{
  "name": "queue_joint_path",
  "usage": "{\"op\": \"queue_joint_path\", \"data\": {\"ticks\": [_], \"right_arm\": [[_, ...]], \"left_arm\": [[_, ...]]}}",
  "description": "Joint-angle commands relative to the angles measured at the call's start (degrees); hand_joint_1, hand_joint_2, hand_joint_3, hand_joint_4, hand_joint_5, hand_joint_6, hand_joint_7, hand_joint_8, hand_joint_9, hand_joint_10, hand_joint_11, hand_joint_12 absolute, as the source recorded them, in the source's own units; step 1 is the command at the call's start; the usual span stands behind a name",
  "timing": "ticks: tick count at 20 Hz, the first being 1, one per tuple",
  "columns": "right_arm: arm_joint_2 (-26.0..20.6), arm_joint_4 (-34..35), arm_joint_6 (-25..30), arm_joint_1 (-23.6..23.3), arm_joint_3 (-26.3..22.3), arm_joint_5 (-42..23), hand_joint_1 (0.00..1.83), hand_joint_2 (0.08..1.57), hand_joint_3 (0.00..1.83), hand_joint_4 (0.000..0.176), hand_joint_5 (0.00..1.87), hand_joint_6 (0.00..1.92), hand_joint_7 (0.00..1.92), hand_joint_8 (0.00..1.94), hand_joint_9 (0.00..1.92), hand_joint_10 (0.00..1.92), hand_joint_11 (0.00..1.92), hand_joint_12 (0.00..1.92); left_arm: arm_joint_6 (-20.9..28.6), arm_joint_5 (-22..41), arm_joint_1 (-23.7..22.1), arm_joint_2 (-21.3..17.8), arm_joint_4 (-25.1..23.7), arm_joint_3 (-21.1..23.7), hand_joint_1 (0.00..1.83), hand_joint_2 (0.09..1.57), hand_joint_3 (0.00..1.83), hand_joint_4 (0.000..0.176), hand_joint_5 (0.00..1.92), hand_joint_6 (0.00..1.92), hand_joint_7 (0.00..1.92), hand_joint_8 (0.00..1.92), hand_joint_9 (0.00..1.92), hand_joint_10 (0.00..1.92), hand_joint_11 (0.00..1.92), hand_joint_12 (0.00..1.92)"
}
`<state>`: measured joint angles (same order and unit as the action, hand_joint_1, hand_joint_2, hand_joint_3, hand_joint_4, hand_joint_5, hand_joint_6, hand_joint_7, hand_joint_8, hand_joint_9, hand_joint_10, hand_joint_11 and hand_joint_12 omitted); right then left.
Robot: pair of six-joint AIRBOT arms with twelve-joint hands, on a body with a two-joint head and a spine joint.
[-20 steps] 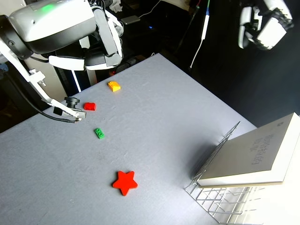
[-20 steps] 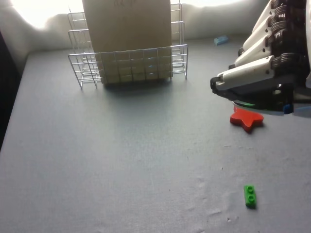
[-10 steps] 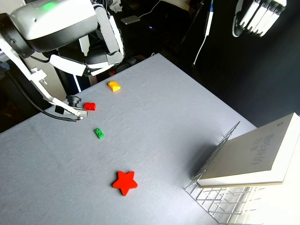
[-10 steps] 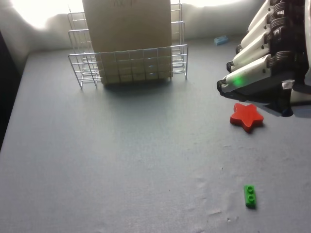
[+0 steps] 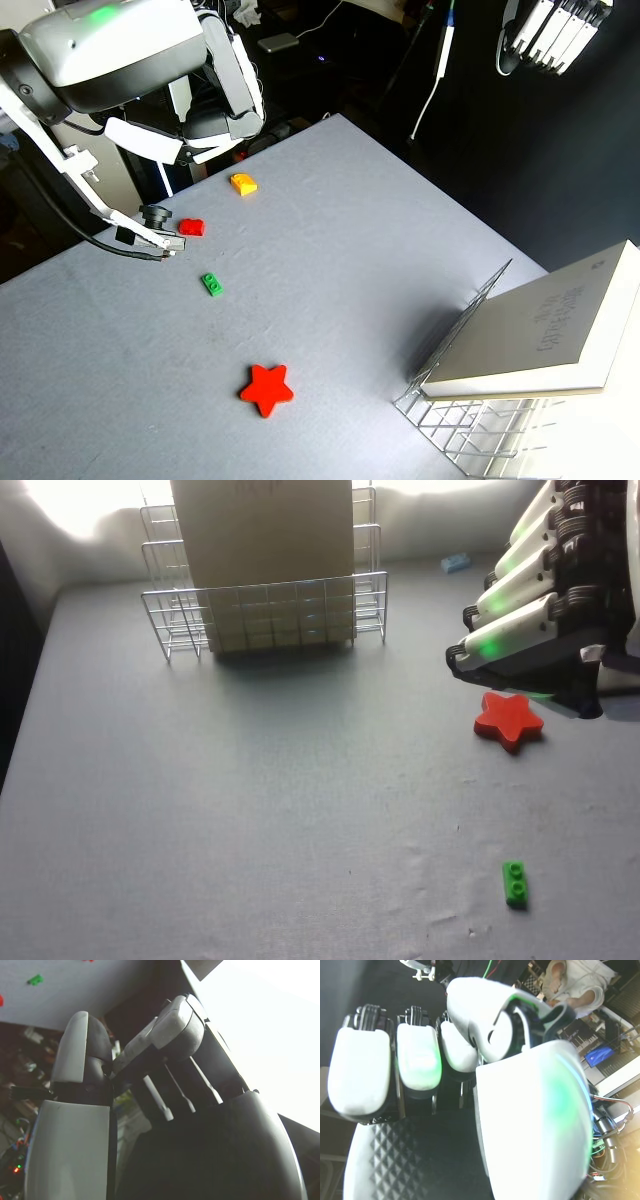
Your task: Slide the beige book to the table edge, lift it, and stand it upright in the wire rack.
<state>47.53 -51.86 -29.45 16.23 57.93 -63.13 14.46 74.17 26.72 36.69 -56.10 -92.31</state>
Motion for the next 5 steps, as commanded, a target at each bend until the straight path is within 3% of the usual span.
{"op": "queue_joint_path", "data": {"ticks": [1,2,5], "right_arm": [[-0.3,4.3,-0.3,-0.9,-0.3,-4.5,1.29,0.75,1.05,0.000,1.07,1.92,1.36,1.94,1.47,1.92,1.58,1.92],[-0.3,4.3,-0.3,-0.9,-0.3,-4.5,1.35,0.79,0.94,0.000,1.12,1.92,1.36,1.94,1.47,1.92,1.58,1.92],[-0.3,4.3,-0.3,-0.9,-0.3,-4.5,1.38,0.82,0.87,0.000,1.11,1.92,1.36,1.94,1.48,1.92,1.58,1.92]], "left_arm": [[0.0,2.3,-0.6,-0.1,5.8,-0.4,1.35,1.19,0.00,0.000,1.18,1.92,1.15,1.92,1.13,1.92,1.21,1.92],[0.0,2.3,-0.6,0.0,5.8,-0.4,1.35,1.19,0.00,0.000,1.17,1.92,1.14,1.92,1.13,1.92,1.21,1.92],[0.0,2.2,-0.6,0.1,5.8,0.6,1.36,1.20,0.00,0.000,1.17,1.92,1.15,1.92,1.13,1.92,1.20,1.92]]}}
